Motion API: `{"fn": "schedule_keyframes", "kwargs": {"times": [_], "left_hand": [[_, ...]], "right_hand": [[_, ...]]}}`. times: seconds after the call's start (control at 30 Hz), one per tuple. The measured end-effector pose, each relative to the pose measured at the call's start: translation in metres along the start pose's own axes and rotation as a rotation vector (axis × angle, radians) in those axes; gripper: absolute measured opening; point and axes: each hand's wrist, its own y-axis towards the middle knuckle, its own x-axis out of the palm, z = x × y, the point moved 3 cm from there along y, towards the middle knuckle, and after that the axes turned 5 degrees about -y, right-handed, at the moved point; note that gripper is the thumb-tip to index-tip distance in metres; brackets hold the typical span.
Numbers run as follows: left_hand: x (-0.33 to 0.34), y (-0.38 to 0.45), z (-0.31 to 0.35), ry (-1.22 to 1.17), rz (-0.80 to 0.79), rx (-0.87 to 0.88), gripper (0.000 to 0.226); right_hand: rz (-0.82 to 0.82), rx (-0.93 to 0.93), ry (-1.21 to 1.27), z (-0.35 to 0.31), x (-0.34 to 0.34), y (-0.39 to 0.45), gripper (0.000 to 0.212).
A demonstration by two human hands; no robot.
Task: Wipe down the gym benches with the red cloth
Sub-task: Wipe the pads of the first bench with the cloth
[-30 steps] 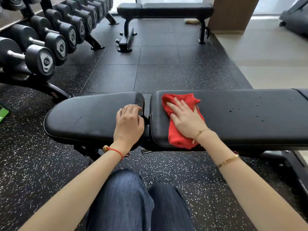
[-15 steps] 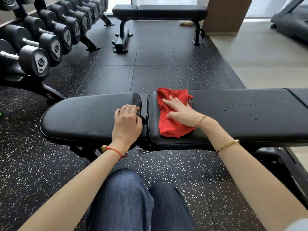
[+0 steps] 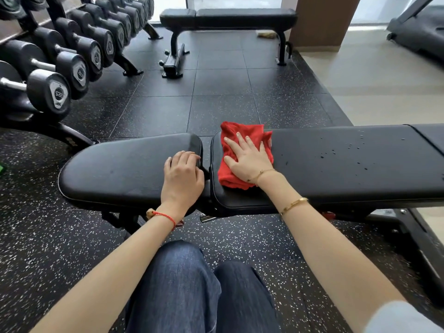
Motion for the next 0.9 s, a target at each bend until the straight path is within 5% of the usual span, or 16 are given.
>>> {"fn": "schedule_keyframes", "kwargs": {"times": [0.17,0.4,0.73,0.9], "left_hand": [[0.001,-0.001,-0.005,-0.041,0.018,0.003,0.029],[0.003,-0.001,-0.003,-0.047,0.015,-0.010,0.030],[0.000,-0.001,-0.003,-0.051,0.011,-0.005,0.029],[0.001,-0.001,-0.006,-0.052,0.012,0.002,0.029]], "right_hand": [[0.092,-0.087,0.003,0.019,0.008,-0.055,0.056],[-0.020,0.216,0.018,0.085,-0.013,-0.015,0.055],[0.085,-0.081,0.043,0.028,0.005,-0.049,0.054],[0.109,0.078,0.049,0.087,-0.002,-0.065,0.053]]}}
